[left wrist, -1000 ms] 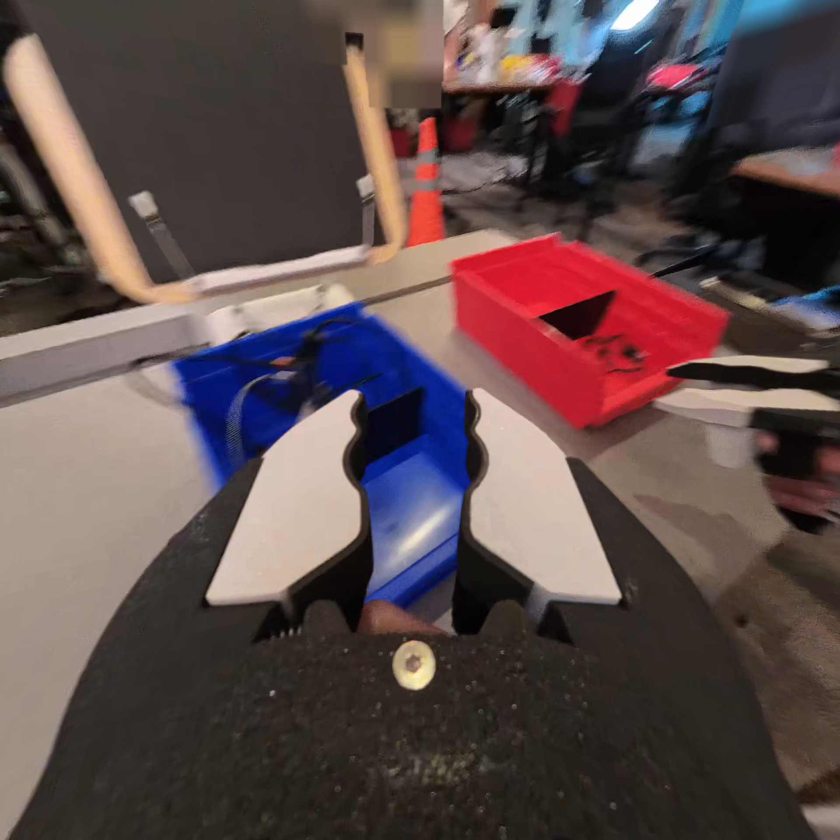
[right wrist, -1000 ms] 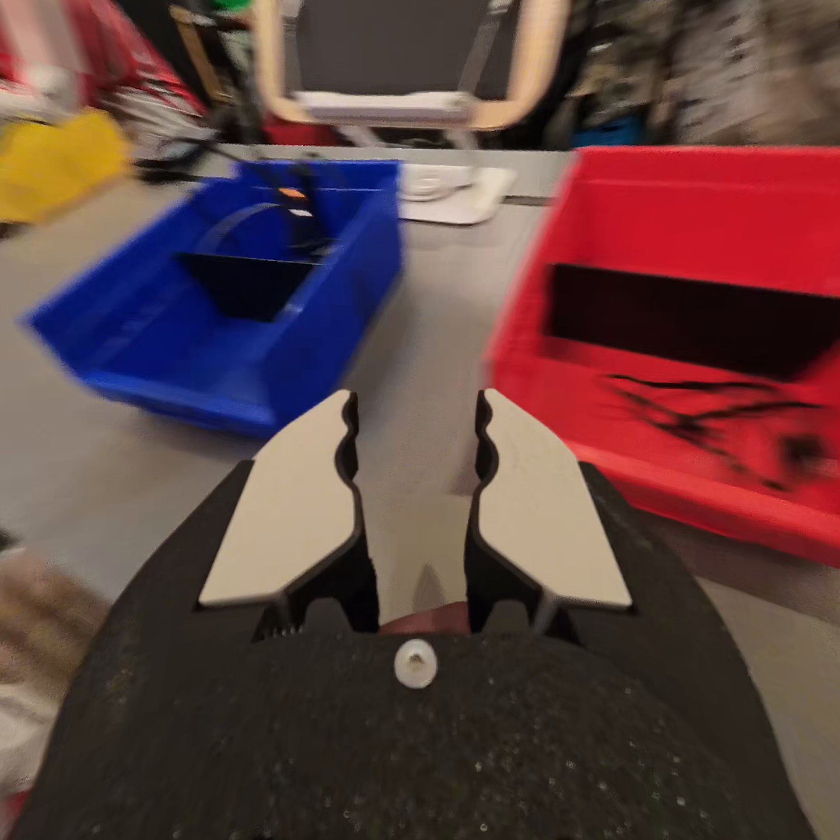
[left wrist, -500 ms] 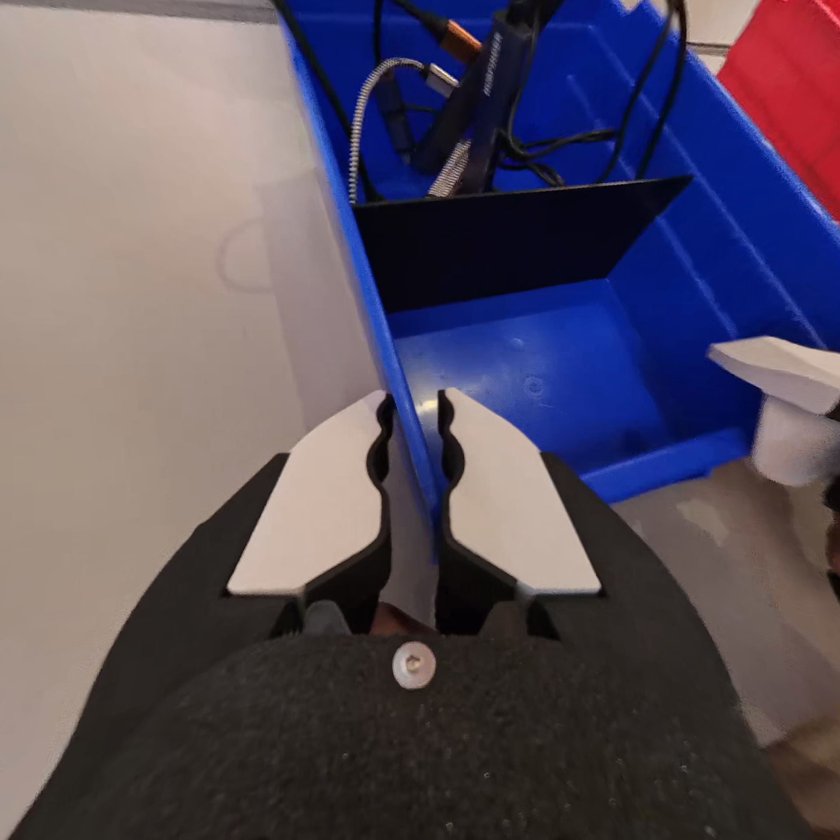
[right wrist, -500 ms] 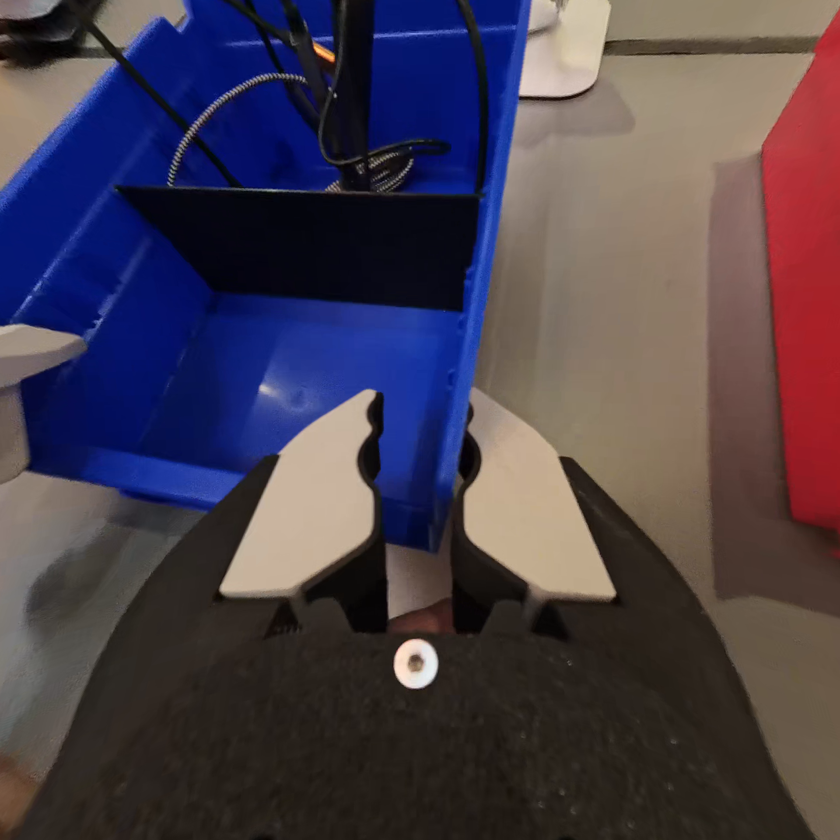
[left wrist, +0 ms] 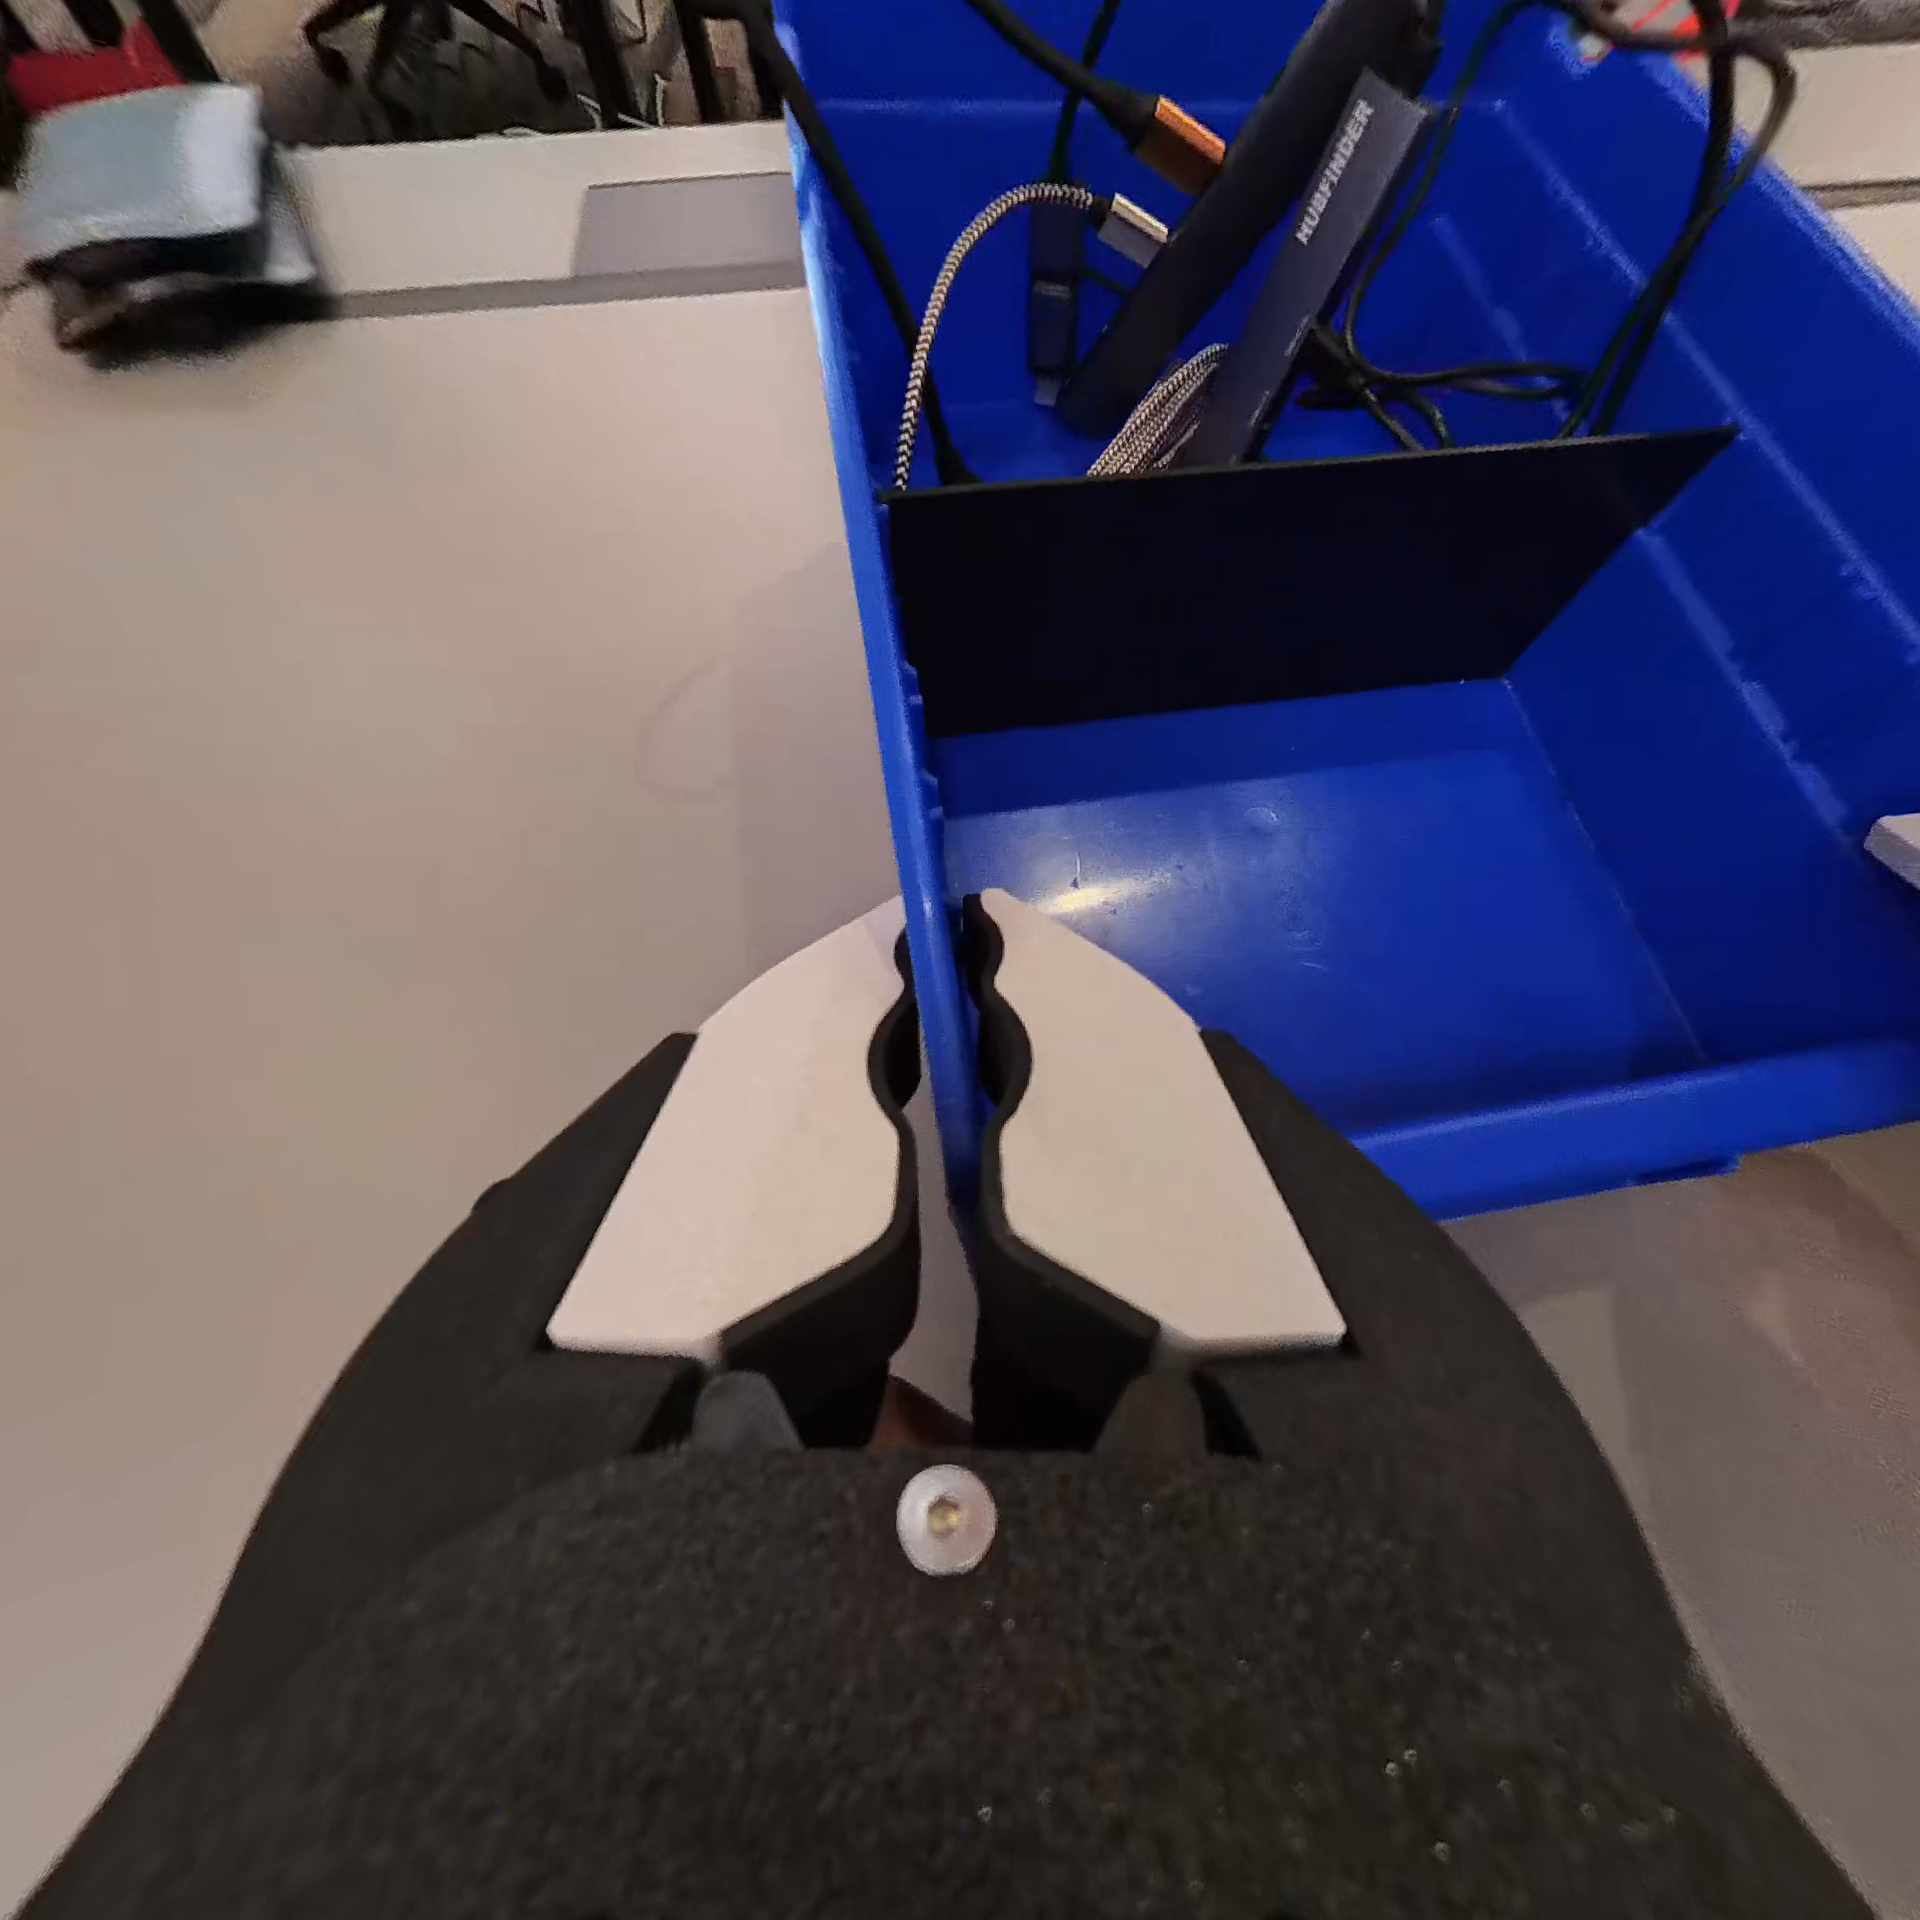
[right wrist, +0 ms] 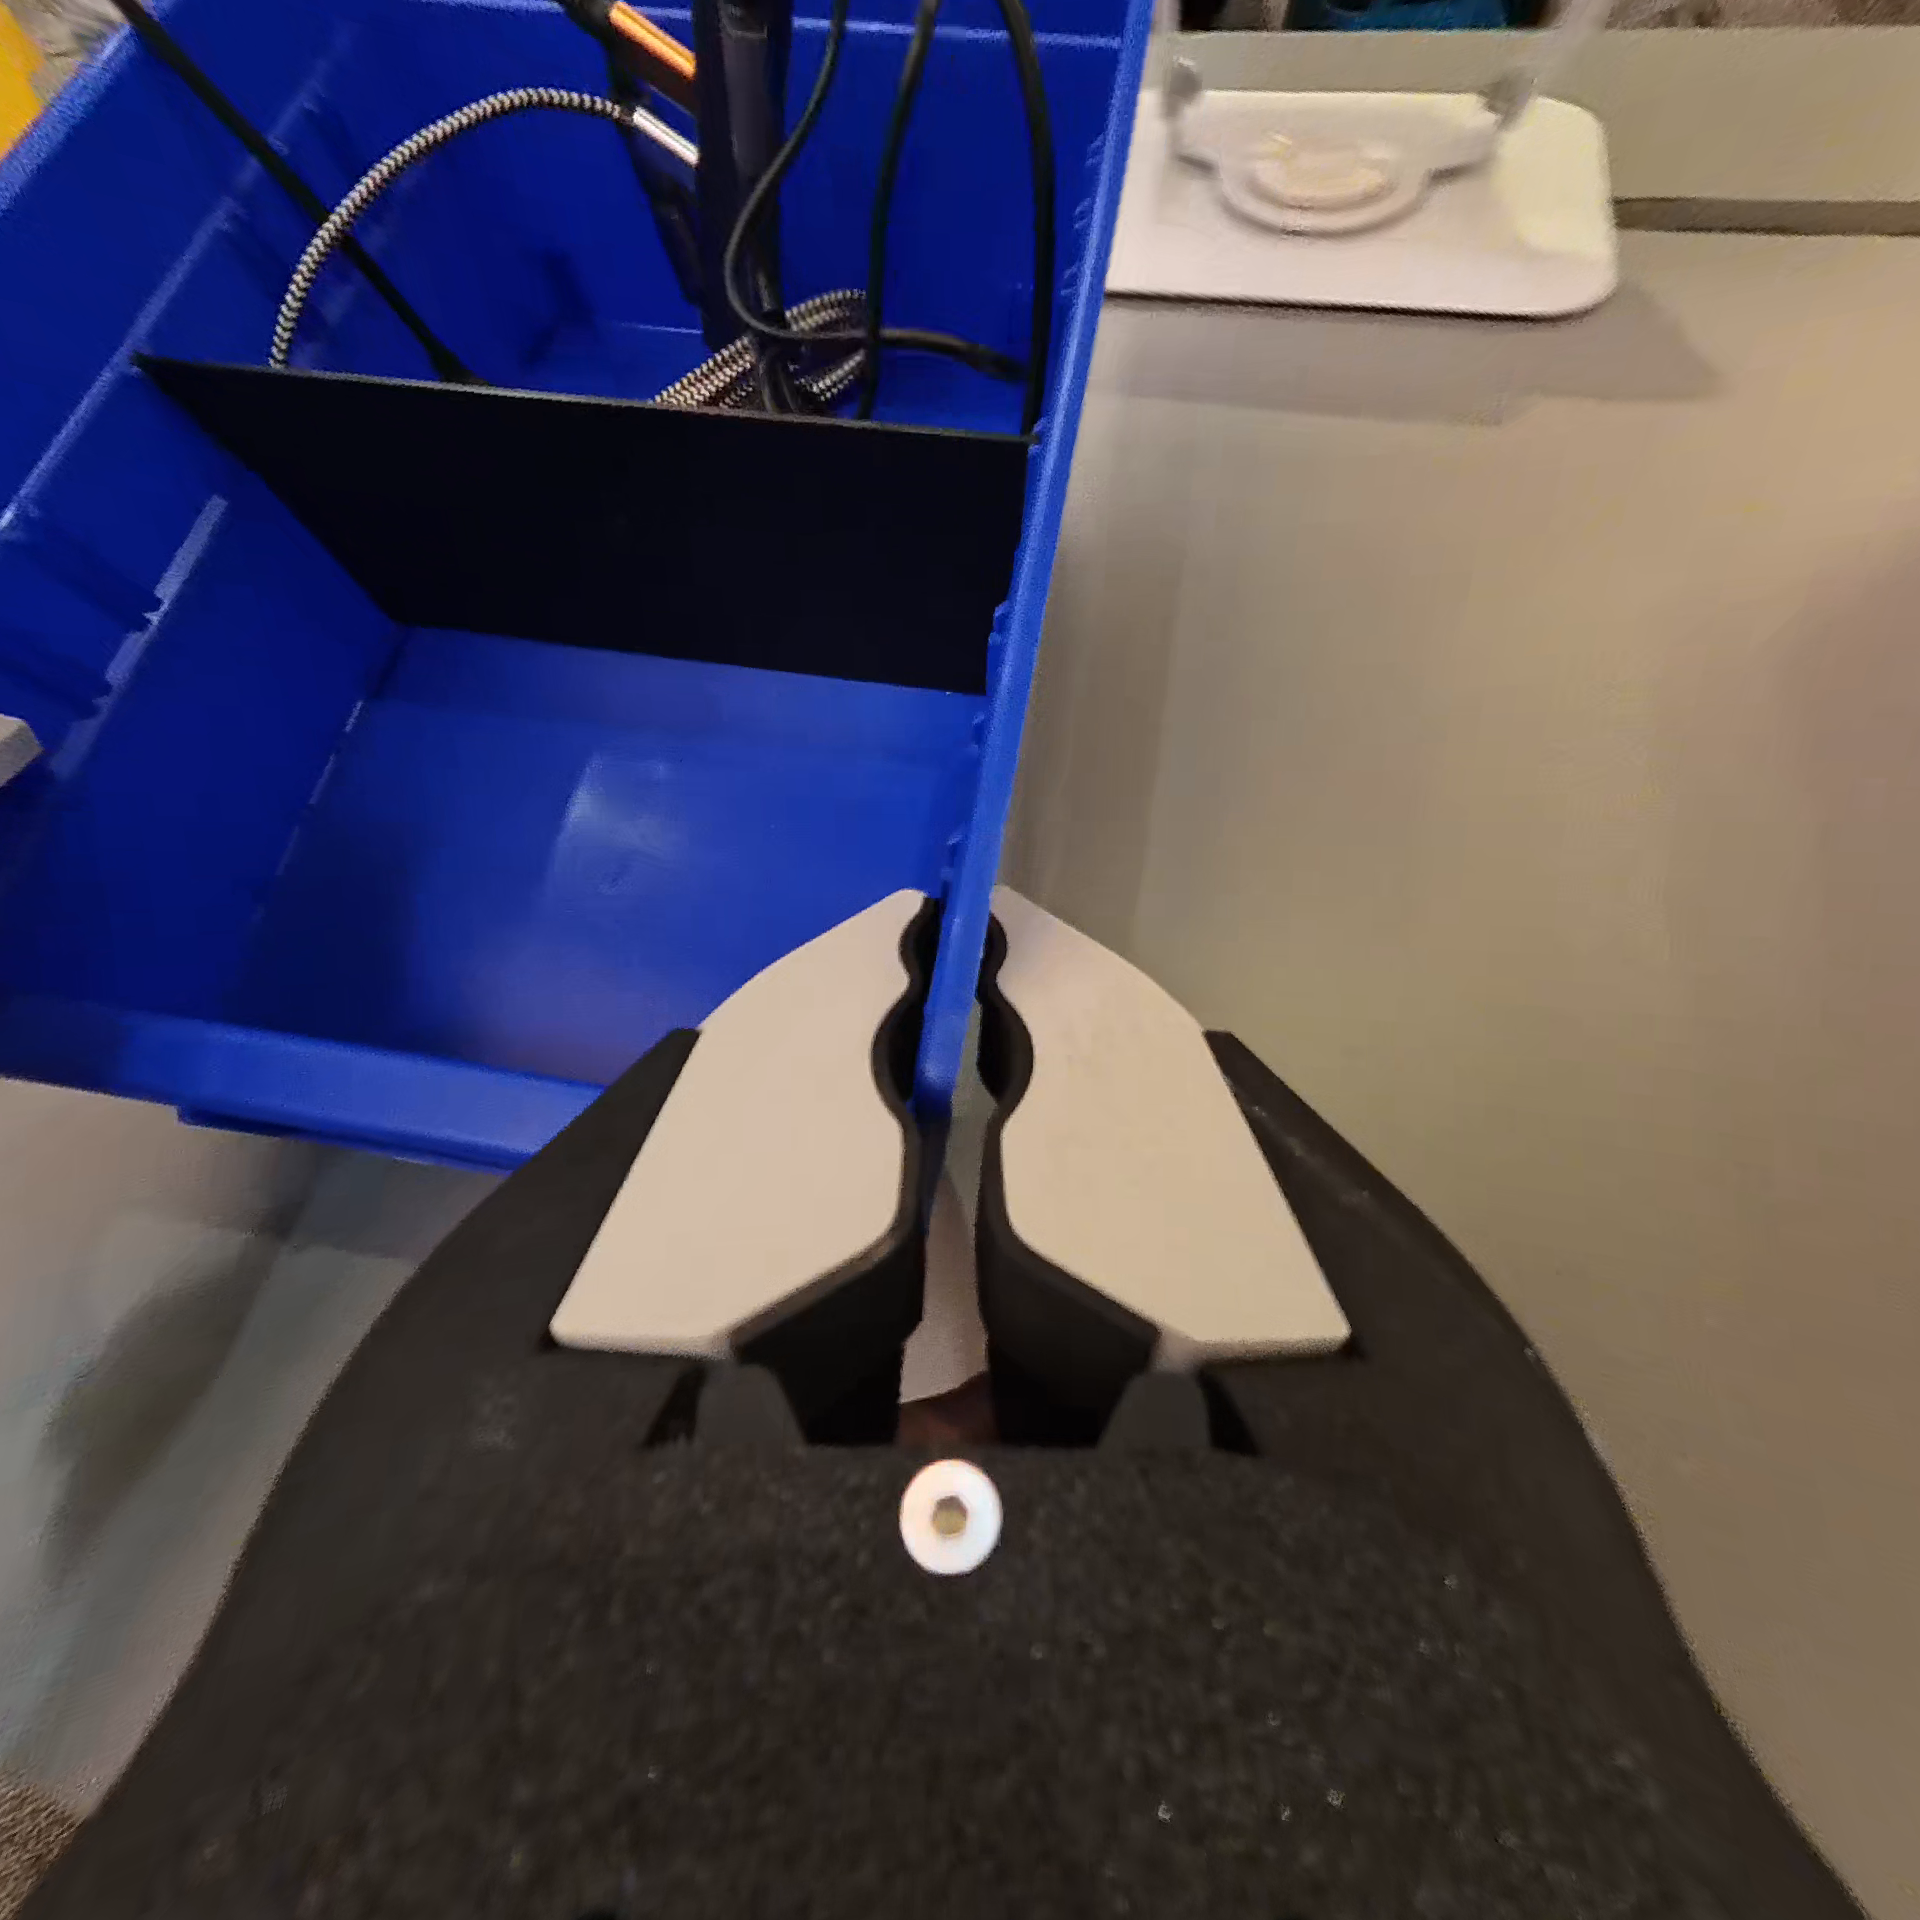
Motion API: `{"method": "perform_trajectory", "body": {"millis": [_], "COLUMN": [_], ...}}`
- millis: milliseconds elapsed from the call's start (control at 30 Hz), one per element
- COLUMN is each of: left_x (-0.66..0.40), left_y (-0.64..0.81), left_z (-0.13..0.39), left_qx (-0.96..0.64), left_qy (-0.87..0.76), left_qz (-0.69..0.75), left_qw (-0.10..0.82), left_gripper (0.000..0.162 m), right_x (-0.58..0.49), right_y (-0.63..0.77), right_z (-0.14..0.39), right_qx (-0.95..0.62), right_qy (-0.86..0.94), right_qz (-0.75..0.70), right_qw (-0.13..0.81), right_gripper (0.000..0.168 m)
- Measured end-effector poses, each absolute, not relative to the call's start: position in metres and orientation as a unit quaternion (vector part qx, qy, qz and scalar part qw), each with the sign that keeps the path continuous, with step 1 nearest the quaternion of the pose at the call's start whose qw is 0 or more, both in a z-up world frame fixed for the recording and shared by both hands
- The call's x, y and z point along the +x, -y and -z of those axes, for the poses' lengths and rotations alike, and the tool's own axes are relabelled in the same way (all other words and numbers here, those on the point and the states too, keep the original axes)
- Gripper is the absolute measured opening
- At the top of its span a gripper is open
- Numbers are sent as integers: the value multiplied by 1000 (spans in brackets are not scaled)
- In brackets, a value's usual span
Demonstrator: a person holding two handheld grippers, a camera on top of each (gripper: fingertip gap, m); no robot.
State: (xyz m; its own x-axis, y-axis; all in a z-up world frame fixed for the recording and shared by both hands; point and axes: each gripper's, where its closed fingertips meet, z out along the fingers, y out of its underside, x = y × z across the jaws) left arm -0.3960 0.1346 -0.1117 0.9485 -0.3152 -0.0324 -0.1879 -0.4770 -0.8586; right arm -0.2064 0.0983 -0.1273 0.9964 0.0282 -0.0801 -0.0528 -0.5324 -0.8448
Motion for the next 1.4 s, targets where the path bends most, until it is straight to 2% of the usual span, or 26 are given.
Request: {"method": "perform_trajectory", "body": {"millis": [333,567,667,800,900,1000,1100,1233,1333,1400], "left_x": [-497,-512,-516,-526,-534,-501,-458,-419,-413,-410], "left_y": [-185,-203,-201,-188,-162,-125,-89,-68,-74,-74], "left_z": [113,130,129,104,72,59,89,127,123,123], "left_qx": [-869,-881,-881,-856,-823,-803,-816,-843,-836,-837], "left_qy": [-112,-84,-76,-66,-23,-25,-52,-81,-109,-119], "left_qz": [30,81,64,1,-25,52,127,171,146,142], "left_qw": [481,459,463,512,567,594,561,504,518,514], "left_gripper": [5,5,6,26,31,32,34,35,34,35], "right_x": [-312,-330,-335,-317,-264,-169,-50,103,149,154], "right_y": [-141,-154,-143,-98,-62,-38,-13,26,53,58], "right_z": [136,136,131,95,72,64,74,118,142,122], "right_qx": [-881,-887,-886,-856,-827,-821,-833,-843,-823,-804], "right_qy": [27,83,131,177,208,169,74,-77,-148,-167], "right_qz": [-55,-64,-117,-197,-197,-151,-110,-60,-94,-123], "right_qw": [469,449,429,444,484,524,537,528,540,557], "right_gripper": [7,15,24,32,32,32,32,33,41,38]}}
